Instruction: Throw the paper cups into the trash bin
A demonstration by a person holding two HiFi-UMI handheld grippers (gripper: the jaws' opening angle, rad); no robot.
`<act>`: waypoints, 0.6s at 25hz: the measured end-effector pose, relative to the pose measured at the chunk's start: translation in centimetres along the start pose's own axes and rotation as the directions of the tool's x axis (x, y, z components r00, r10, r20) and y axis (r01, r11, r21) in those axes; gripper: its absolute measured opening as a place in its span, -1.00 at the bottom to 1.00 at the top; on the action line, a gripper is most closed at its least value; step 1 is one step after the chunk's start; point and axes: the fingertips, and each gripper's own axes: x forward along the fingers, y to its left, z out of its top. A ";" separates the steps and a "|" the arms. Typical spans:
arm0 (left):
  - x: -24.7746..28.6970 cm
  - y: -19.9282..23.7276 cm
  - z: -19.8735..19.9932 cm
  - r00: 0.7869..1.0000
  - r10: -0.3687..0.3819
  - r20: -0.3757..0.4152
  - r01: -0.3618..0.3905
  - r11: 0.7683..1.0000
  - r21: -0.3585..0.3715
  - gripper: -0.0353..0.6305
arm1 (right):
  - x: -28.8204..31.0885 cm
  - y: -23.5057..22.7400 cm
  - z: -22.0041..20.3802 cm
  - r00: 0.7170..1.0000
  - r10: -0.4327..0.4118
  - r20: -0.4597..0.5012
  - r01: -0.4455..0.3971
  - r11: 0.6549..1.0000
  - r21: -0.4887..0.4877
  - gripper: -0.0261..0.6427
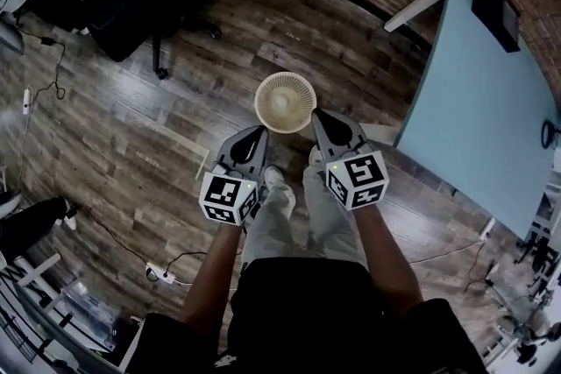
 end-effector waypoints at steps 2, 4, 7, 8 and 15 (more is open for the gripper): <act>-0.9 -0.6 1.2 1.000 -0.012 0.016 0.011 1.000 0.020 -0.87 | -1.1 1.0 0.8 1.000 0.000 0.009 0.000 1.000 -0.013 -0.91; -1.9 -1.2 2.3 0.999 -0.023 0.030 0.022 0.999 0.044 -0.87 | -2.3 2.0 1.4 1.000 0.003 0.012 -0.003 1.000 -0.020 -0.90; -2.9 -2.4 3.4 0.998 -0.039 0.043 0.034 0.995 0.094 -0.87 | -4.1 3.1 2.4 1.000 0.009 0.020 -0.008 0.999 -0.037 -0.91; -3.0 -2.9 3.6 0.998 -0.046 0.041 0.041 0.993 0.114 -0.87 | -4.6 3.3 2.6 1.000 0.010 0.026 -0.009 0.999 -0.037 -0.91; -3.7 -5.5 4.6 0.997 -0.045 0.070 0.036 0.990 0.133 -0.87 | -6.8 4.4 2.9 0.998 0.042 0.041 -0.040 0.998 -0.048 -0.91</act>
